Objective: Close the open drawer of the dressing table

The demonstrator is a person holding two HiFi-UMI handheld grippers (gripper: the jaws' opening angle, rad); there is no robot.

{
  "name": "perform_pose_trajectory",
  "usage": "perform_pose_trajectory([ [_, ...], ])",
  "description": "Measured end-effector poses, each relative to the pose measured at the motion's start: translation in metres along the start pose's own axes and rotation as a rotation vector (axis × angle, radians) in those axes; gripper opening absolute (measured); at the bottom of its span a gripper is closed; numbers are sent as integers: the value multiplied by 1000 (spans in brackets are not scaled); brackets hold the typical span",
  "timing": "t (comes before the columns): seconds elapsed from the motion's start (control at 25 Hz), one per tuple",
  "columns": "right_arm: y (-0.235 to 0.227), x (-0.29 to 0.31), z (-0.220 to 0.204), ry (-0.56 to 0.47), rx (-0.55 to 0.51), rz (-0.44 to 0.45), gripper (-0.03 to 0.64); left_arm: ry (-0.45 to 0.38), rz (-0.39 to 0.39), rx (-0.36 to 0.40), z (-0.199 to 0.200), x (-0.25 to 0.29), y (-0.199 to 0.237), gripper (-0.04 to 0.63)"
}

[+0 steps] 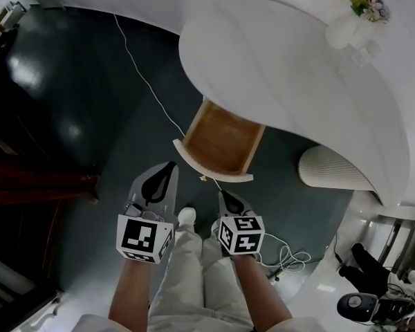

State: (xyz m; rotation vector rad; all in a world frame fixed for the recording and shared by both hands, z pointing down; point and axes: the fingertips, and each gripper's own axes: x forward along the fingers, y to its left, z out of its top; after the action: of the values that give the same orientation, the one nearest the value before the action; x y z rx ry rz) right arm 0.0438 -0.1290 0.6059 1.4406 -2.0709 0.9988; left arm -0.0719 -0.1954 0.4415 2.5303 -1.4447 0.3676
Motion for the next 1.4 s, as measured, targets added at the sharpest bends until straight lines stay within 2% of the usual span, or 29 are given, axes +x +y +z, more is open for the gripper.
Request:
perform_pose_trajectory([
  [0.28,-7,37,-12,-27,23,-15,-2,-19,4,-29,-30,28,6,17],
  [0.52,-6,68,-26,-52,94,-29,-2,-56,19,-47,-39,38,11,17],
  [0.72,-2,80,-14,-142,95,-8,-2,-71,33,-48,-41,42,16,17],
  [0.92,-1,81,-12,-193,121,-26,-2,-79,38,-45,-41,42,18,17],
  [1.2,-7,86,-5,-232,162,-54,-2,-76,30,-41,-44,43,19,17],
  [1.4,-21,92,10,-242,141,-71,-2,-62,14,-37,-46,52,14,17],
])
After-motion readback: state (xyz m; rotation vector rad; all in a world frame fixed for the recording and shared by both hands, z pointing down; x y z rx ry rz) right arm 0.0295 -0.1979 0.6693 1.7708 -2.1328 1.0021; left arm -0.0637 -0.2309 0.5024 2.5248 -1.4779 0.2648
